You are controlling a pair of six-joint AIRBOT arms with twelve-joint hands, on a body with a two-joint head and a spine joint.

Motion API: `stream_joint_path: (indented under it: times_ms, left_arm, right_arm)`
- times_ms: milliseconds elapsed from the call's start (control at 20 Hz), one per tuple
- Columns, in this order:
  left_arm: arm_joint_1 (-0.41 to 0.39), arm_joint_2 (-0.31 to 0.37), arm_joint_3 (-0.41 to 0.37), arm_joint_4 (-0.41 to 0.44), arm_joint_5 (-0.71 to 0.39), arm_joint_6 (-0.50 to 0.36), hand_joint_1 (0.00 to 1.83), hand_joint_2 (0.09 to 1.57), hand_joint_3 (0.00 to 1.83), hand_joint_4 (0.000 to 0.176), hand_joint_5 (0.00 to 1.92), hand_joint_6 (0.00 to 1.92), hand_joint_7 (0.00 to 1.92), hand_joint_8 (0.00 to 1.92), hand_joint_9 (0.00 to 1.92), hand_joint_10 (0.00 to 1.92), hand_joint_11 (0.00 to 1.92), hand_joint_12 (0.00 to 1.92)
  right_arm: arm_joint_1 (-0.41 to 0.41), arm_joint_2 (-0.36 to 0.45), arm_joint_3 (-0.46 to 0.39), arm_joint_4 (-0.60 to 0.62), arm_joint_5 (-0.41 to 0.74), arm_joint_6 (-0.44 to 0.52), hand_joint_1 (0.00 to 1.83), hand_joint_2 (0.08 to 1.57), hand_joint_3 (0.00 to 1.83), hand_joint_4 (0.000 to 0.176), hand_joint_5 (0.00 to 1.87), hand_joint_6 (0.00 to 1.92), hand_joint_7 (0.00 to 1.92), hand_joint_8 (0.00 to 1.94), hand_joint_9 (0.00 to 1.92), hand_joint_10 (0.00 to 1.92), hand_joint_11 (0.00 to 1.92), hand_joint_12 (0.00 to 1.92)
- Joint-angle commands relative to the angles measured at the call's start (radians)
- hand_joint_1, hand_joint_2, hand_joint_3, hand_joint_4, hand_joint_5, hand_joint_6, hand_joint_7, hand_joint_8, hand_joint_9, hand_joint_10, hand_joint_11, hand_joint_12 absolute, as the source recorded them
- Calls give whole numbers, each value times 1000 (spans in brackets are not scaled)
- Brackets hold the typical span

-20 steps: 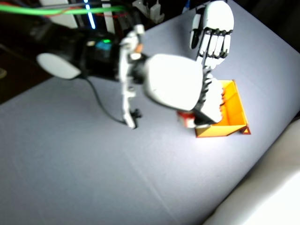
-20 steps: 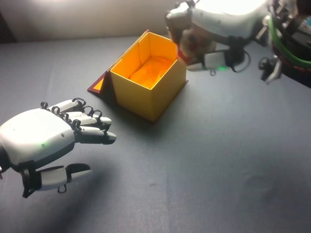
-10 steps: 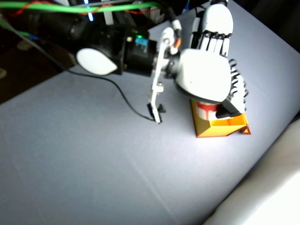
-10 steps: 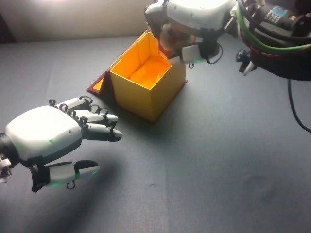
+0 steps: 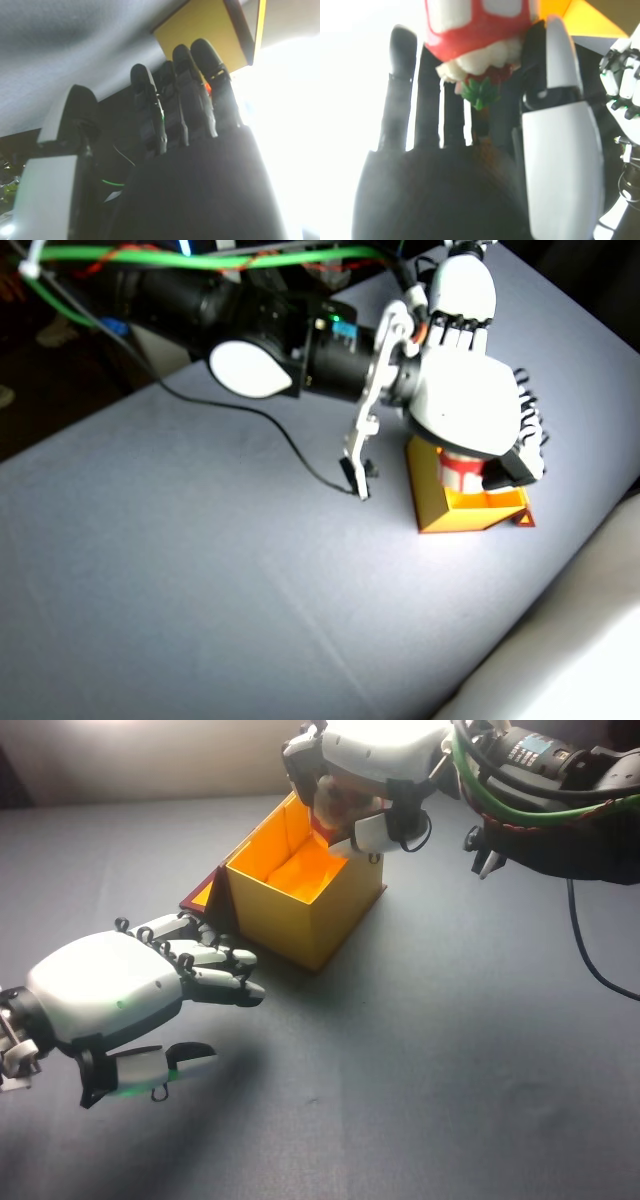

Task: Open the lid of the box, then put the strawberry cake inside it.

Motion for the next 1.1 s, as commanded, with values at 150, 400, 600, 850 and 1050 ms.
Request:
stream_joint_path:
  times_ms: [150,400,600,850,1050]
  left_arm:
    - [-15,-5,7,-4,-114,-8,808,1315,0,0,579,3,354,2,378,47,0,1258]
    - [-15,-7,9,-7,-117,-10,815,1312,0,0,580,1,364,2,399,49,0,1266]
    - [-15,-4,2,-14,-122,-11,781,1321,0,0,562,3,359,4,388,42,0,1225]
    - [14,24,-28,-59,-151,4,642,1352,7,0,487,0,394,9,385,40,0,1304]
    - [54,60,-64,-125,-213,35,587,1374,7,0,374,1,340,0,378,35,0,1296]
  right_arm:
    - [17,3,19,5,119,47,825,1213,0,0,122,69,282,44,264,714,158,1630]
    - [17,4,16,4,110,56,752,1212,0,0,70,8,168,0,153,617,14,1648]
    - [17,30,-42,-26,110,56,623,1202,1,0,81,1,185,0,96,397,0,1260]
    - [6,179,-184,-41,182,57,536,1252,1,0,44,1,75,2,23,176,0,644]
    - [-59,304,-311,-47,289,57,489,1297,4,0,0,0,0,0,0,2,0,15]
